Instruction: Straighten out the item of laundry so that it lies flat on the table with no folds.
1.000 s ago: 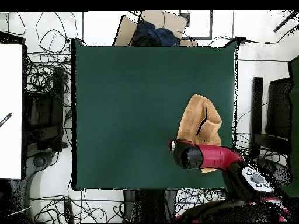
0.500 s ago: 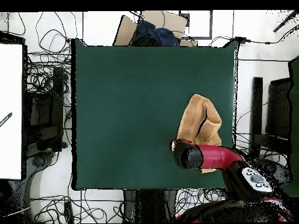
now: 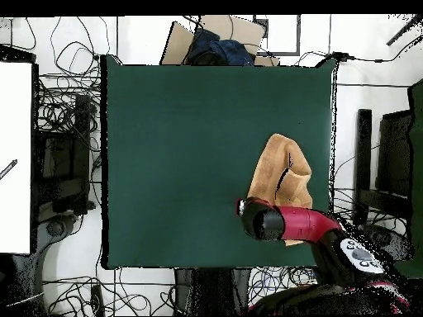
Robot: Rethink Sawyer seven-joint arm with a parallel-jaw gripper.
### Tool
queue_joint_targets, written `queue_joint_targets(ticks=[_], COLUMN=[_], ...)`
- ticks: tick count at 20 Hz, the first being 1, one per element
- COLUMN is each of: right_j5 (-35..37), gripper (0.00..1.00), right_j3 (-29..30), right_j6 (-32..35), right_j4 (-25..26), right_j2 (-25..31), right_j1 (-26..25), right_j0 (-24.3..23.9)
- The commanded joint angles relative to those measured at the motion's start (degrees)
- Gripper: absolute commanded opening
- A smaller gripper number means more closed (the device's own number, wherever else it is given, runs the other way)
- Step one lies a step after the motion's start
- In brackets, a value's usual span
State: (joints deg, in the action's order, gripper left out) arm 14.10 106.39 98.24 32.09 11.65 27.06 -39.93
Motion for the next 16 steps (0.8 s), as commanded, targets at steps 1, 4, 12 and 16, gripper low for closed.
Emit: queue_joint_targets(ticks=[1,4,12,16], right_j5=[-3.1,-3.5,-3.5,-3.5], gripper=[0.00,0.00,0.00,0.00], right_j3=[6.3,7.3,6.7,7.2], right_j6=[12.3,15.4,19.2,19.5], right_j4=[-4.4,-6.9,-15.8,-20.1], right_j2=[1.6,-0.7,-4.6,-5.0], right_j1=[2.8,6.3,9.3,10.9], right_j0=[5.3,11.1,22.0,25.6])
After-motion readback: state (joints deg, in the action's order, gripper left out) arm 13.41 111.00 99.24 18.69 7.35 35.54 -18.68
